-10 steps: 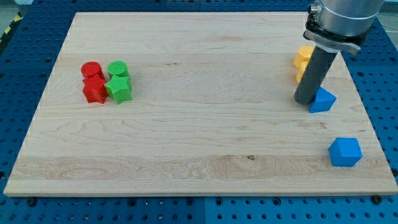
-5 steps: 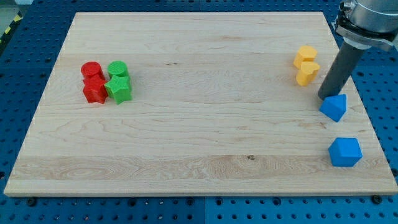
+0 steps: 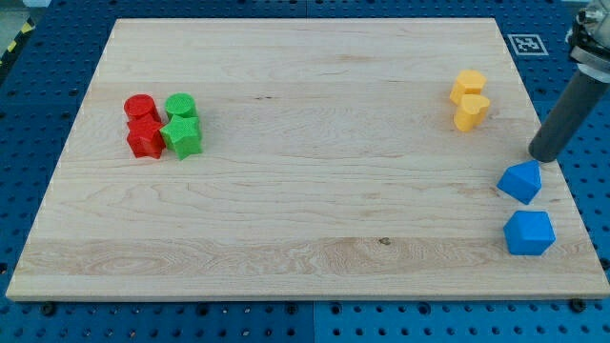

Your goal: Push the blue triangle to the top of the blue cube

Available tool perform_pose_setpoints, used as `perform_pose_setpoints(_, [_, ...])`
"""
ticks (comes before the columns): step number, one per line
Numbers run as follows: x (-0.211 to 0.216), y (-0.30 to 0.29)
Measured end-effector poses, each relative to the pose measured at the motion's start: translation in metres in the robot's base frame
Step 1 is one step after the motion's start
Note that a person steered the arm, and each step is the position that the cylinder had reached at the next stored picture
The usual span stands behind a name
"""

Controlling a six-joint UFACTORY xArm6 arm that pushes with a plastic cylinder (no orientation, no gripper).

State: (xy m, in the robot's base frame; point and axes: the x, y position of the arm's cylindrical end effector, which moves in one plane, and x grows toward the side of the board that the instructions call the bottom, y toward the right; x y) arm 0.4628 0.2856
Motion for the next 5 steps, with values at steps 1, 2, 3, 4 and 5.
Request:
perform_pose_setpoints(1, [0.002, 0.002])
perform_pose_setpoints(2, [0.004, 0.002])
perform_pose_setpoints(3, [0.007, 0.002])
perform_pose_setpoints(4, [0.024, 0.002])
perform_pose_setpoints(5, [0.025, 0.002])
